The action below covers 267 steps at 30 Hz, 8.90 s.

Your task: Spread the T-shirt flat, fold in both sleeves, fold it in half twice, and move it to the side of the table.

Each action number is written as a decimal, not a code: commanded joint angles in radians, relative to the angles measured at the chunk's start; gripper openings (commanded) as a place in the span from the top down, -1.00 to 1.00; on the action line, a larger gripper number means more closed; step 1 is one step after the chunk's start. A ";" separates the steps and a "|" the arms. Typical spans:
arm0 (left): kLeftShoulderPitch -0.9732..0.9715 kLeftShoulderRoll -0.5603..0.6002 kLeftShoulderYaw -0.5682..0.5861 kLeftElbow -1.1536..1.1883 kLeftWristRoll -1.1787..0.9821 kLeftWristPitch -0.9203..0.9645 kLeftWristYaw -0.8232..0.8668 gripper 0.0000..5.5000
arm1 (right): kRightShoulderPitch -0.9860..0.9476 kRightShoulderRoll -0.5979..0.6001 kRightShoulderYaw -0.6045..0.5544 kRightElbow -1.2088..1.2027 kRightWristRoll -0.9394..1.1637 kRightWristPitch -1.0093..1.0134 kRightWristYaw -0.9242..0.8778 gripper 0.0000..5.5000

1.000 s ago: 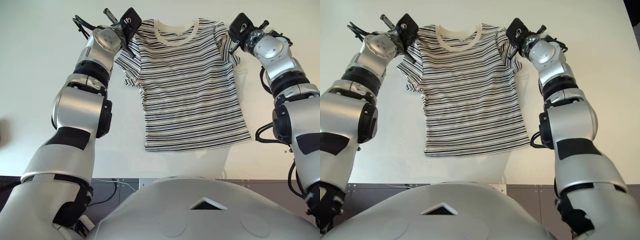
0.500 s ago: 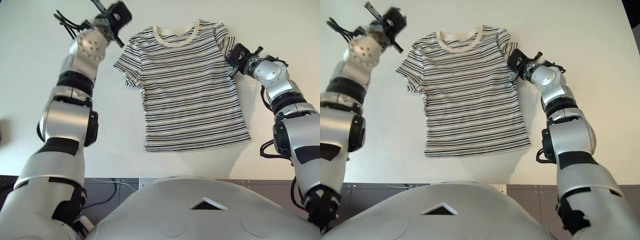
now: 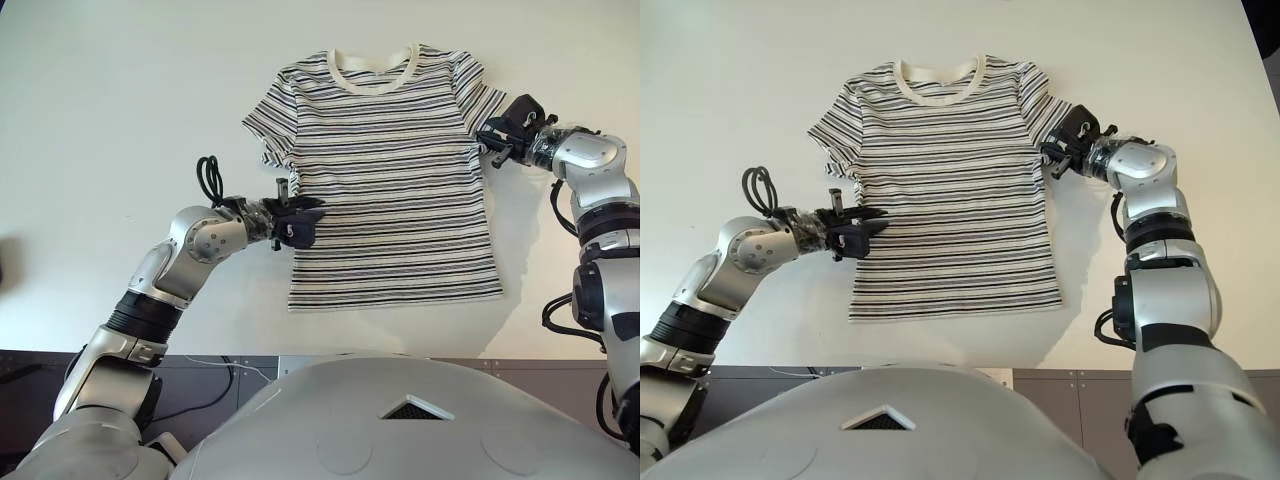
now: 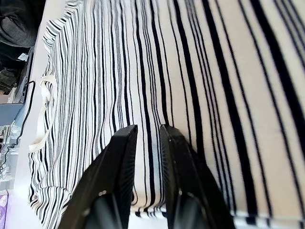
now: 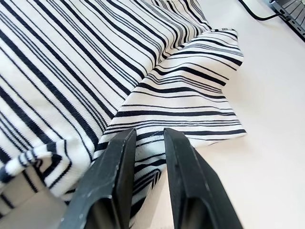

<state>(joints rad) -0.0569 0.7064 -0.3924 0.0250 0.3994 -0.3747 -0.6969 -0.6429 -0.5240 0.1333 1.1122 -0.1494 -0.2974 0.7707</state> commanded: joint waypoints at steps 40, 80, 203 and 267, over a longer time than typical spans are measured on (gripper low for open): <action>-0.046 -0.133 0.383 -0.299 -0.387 0.787 0.150 0.68 | 1.116 -0.467 -0.044 -1.460 0.244 0.249 0.381 0.62; -0.343 -0.459 0.921 0.306 -0.905 1.401 0.574 0.68 | 0.628 -0.177 -0.285 -1.470 0.657 0.638 0.054 0.62; -0.168 -0.566 0.324 -0.016 -0.571 1.225 0.466 0.59 | 0.283 0.340 -0.401 -0.983 0.618 0.961 -0.549 0.96; 0.251 0.190 0.420 -0.379 -0.537 0.332 -0.310 0.59 | 0.854 -0.123 -0.195 -1.557 0.468 0.579 0.049 0.72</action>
<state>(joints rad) 0.0739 0.7860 -0.0543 -0.3397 -0.1188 0.1405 -0.8866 0.0927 -0.5740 0.0066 -0.3371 0.2890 0.2504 0.7811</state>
